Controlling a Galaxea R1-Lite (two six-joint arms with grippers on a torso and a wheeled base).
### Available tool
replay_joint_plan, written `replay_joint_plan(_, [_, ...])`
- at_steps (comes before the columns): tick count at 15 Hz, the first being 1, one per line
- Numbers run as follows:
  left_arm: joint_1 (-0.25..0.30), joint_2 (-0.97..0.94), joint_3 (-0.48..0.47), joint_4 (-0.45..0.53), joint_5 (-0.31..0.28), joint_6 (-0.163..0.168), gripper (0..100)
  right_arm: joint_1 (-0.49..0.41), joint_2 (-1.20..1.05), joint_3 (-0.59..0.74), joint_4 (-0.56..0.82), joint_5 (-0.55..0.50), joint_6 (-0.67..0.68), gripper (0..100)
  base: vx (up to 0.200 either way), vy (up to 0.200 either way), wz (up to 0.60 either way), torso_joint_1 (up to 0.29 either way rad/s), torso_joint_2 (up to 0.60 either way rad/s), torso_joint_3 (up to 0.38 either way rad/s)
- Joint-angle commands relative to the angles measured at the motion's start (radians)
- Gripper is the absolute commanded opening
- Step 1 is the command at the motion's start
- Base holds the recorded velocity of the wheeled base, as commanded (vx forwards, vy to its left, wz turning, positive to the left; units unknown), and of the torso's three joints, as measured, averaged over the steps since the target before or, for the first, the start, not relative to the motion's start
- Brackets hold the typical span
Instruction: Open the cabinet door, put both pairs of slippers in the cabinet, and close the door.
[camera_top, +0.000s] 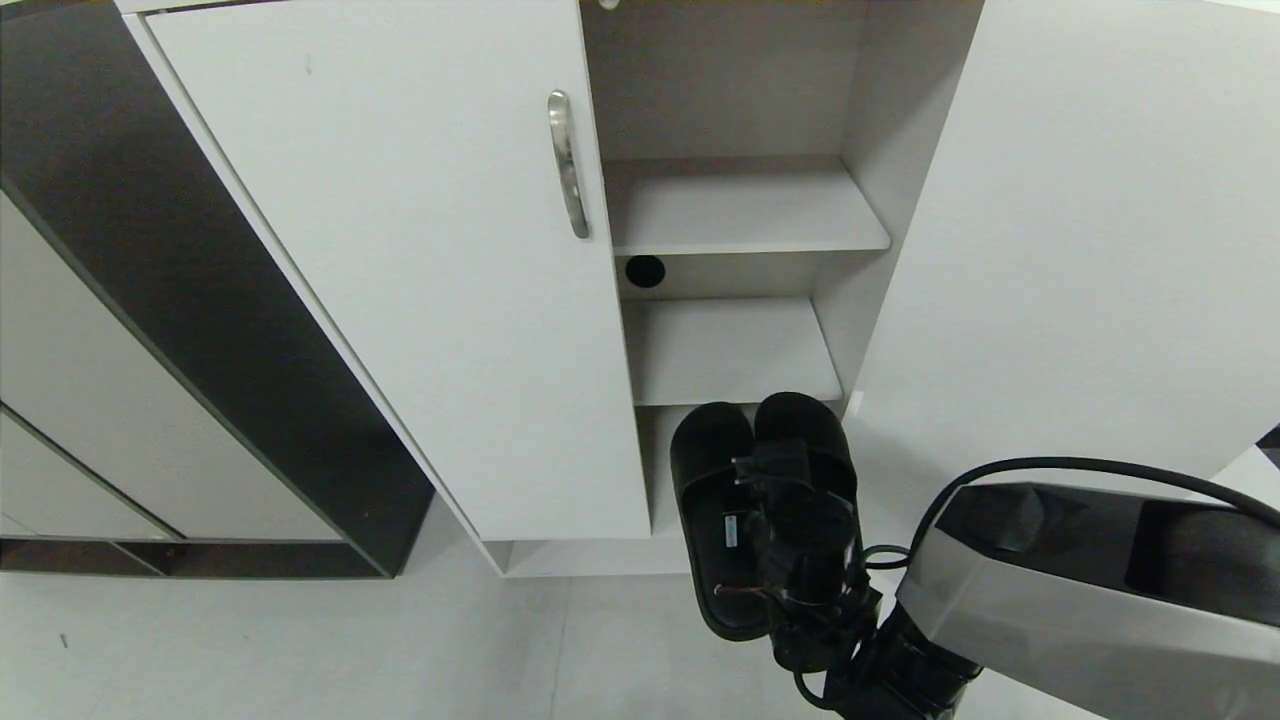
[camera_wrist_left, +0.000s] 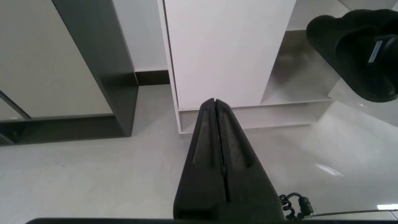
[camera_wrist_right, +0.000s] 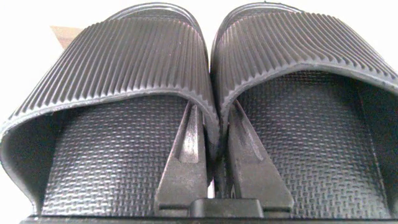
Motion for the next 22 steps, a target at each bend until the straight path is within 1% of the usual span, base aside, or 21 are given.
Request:
replay_joint_plan(1, [0.000, 0.002, 0.000, 0.000, 0.000, 0.000, 0, -0.002, 0.004, -0.002, 0.001, 0.000, 0.001, 0, 0.000, 0.000, 0.00, 0.000, 0.00, 0.000])
replay_joint_plan(2, [0.000, 0.002, 0.000, 0.001, 0.000, 0.000, 0, -0.003, 0.004, -0.002, 0.001, 0.002, 0.004, 0, 0.000, 0.000, 0.00, 0.000, 0.00, 0.000])
replay_joint_plan(15, [0.000, 0.000, 0.000, 0.000, 0.000, 0.000, 0, -0.008, -0.004, -0.013, 0.015, 0.002, 0.013, 0, 0.200, 0.000, 0.00, 0.003, 0.00, 0.001])
replay_joint_plan(18, [0.000, 0.002, 0.000, 0.000, 0.000, 0.000, 0, -0.010, -0.001, -0.042, 0.038, 0.000, 0.012, 0, 0.000, 0.000, 0.00, 0.000, 0.00, 0.000])
replay_joint_plan(22, [0.000, 0.002, 0.000, 0.000, 0.000, 0.000, 0, -0.027, 0.004, -0.142, 0.144, 0.002, 0.061, 0, 0.000, 0.000, 0.00, 0.000, 0.00, 0.000])
